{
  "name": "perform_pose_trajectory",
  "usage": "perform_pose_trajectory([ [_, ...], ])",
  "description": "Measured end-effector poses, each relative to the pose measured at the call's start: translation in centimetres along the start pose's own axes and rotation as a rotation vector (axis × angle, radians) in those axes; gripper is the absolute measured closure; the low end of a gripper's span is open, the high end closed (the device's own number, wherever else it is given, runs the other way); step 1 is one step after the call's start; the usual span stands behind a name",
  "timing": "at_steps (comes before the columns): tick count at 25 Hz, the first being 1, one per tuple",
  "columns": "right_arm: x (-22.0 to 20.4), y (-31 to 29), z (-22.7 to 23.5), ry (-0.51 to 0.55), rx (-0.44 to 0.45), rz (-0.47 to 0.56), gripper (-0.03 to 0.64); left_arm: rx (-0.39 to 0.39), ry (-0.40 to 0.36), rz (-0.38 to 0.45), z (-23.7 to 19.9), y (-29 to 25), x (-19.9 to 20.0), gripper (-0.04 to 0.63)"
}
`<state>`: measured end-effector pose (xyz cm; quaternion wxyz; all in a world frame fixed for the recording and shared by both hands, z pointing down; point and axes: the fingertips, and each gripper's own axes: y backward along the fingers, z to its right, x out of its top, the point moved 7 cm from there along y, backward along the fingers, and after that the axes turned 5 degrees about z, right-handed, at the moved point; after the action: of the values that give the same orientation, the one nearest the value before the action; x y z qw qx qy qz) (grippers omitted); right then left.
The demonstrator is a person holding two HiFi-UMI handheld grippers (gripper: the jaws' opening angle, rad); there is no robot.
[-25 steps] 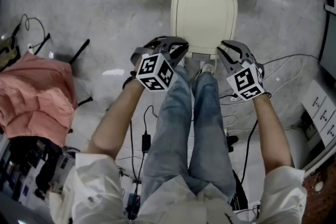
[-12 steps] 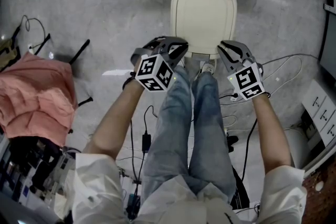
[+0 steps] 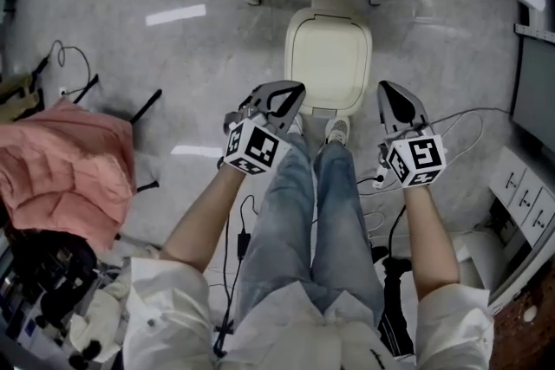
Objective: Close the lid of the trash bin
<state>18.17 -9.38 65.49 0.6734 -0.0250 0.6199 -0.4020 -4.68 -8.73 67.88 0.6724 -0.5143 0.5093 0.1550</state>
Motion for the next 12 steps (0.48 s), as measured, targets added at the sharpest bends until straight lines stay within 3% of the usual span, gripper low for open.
perform_pose_trajectory([
  [4,6.6,4.2,-1.2,-0.061,-0.089,0.131,0.598,0.072,0.077,0.112,-1.0,4.1,6.4,0.569],
  [12,17.2,14.0,-7.1,-0.092,-0.113,0.255,0.598,0.174,0.174,0.249,1.2,14.2,18.0,0.569],
])
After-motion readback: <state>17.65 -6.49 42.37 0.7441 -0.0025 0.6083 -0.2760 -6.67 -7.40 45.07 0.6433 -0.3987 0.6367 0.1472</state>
